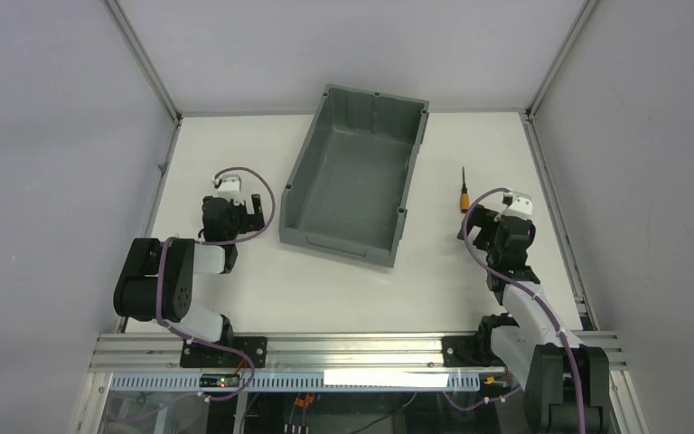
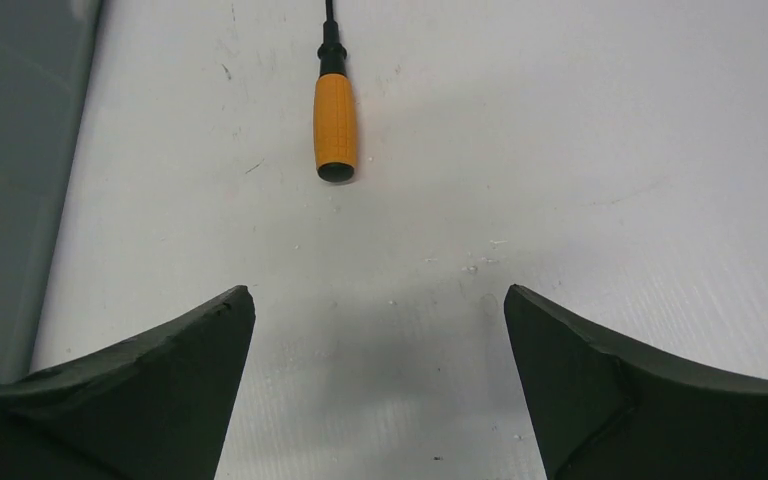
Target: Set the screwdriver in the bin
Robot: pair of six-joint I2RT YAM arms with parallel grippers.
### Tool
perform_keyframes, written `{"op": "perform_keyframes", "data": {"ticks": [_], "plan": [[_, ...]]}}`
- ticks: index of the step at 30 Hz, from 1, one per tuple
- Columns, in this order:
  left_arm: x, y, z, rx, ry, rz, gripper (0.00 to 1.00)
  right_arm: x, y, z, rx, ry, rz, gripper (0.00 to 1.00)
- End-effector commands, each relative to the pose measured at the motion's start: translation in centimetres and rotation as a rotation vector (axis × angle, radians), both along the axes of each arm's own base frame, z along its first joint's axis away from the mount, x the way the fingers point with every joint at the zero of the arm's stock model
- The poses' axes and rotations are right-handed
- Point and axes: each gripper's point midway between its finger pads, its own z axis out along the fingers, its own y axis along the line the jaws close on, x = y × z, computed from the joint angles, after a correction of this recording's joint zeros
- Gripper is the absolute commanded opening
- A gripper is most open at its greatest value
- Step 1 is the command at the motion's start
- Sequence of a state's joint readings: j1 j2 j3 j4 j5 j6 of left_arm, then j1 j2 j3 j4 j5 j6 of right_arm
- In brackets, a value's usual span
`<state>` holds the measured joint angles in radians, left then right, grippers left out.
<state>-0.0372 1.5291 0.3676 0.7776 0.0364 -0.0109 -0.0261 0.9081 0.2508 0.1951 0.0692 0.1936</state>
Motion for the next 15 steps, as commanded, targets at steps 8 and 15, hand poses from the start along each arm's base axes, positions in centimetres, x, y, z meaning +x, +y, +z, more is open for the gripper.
{"op": "perform_keyframes", "data": {"ticks": [8,15], "plan": [[0.8,-0.1,2.0,-0.009,-0.067,-0.008,0.99,1.7,-1.1,6.0,-0.005,-0.039,-0.080,0.99],[0.8,-0.1,2.0,-0.009,-0.068,-0.009,0.99,3.1,-1.9,5.5,-0.007,0.459,-0.121,0.99]]}}
